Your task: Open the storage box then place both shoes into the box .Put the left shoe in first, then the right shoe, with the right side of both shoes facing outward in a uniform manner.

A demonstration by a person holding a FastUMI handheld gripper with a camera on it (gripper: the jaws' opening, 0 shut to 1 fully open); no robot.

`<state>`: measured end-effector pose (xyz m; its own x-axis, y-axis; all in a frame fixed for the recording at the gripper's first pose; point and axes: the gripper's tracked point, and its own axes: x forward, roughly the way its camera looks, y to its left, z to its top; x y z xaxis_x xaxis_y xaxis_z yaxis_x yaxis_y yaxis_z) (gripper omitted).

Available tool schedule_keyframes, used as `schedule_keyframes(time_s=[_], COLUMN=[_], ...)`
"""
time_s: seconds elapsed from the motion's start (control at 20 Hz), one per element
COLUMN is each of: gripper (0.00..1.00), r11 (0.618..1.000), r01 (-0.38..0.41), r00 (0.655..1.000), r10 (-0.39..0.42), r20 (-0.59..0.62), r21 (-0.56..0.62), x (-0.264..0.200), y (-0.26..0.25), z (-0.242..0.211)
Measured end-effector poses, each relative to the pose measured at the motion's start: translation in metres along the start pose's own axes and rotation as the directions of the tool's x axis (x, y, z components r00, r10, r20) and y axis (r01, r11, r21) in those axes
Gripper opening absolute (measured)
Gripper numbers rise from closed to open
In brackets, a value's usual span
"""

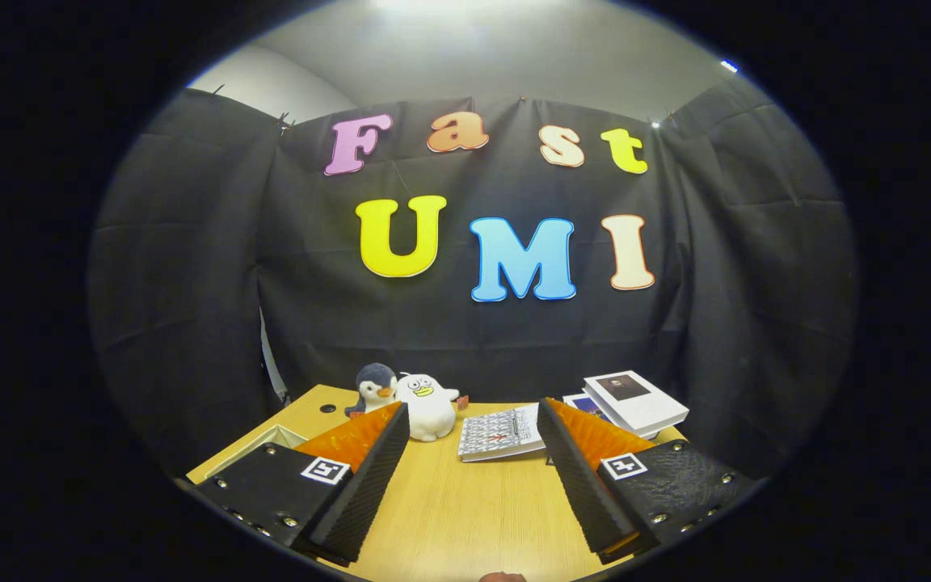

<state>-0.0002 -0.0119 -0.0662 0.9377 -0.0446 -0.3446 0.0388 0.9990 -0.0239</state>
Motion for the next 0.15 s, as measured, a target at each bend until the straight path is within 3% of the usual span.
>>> schedule_keyframes(time_s=[0.15], gripper=[0.98], r11=[0.999], r01=[-0.006], r00=[1.0], r10=[0.006], r20=[0.003], r21=[0.031], x=[0.0013], y=[-0.0095], z=[-0.001])
